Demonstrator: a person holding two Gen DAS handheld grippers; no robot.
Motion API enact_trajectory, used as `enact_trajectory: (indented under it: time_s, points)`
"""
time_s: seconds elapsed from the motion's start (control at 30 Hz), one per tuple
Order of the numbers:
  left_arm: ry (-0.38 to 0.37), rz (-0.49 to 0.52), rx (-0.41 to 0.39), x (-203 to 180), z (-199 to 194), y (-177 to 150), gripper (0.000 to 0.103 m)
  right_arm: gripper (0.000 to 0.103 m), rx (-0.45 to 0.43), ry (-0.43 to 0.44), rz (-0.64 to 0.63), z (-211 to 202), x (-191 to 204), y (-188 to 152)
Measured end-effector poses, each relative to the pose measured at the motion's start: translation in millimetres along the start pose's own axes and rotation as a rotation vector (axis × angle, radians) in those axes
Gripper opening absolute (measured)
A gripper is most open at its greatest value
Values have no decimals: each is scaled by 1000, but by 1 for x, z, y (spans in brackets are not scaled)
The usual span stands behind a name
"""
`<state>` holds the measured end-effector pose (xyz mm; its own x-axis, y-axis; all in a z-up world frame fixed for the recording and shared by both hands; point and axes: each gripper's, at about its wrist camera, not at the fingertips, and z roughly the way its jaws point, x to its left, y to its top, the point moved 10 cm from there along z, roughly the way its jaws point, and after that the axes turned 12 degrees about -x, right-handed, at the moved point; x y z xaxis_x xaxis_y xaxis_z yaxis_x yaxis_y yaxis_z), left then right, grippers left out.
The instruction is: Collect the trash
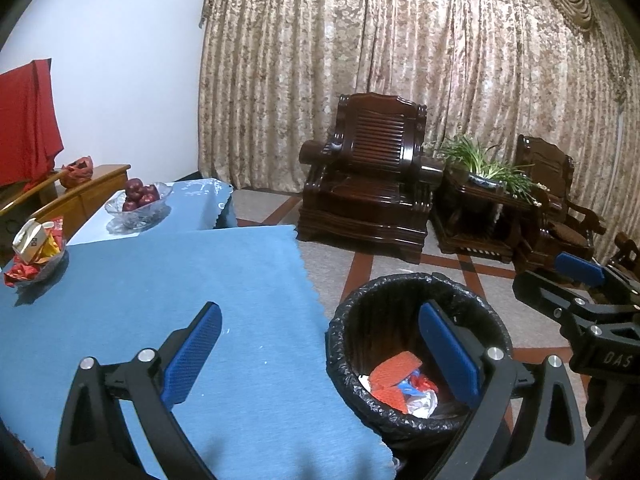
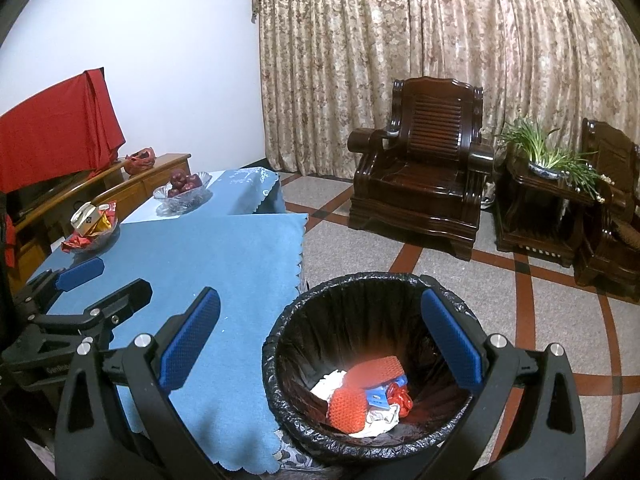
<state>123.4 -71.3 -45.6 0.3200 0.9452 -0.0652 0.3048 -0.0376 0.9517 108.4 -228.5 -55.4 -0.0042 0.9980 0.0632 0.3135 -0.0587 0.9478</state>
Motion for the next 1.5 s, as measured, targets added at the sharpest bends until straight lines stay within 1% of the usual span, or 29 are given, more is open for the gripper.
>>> enact_trajectory:
  time_s: [0.43, 1.5]
  points:
    - [7, 6, 9, 9, 4, 0, 97, 98, 2, 0, 1, 0, 1, -2]
    - [13, 10, 13, 8, 3, -4, 97, 98, 2, -1, -1, 1, 4, -2]
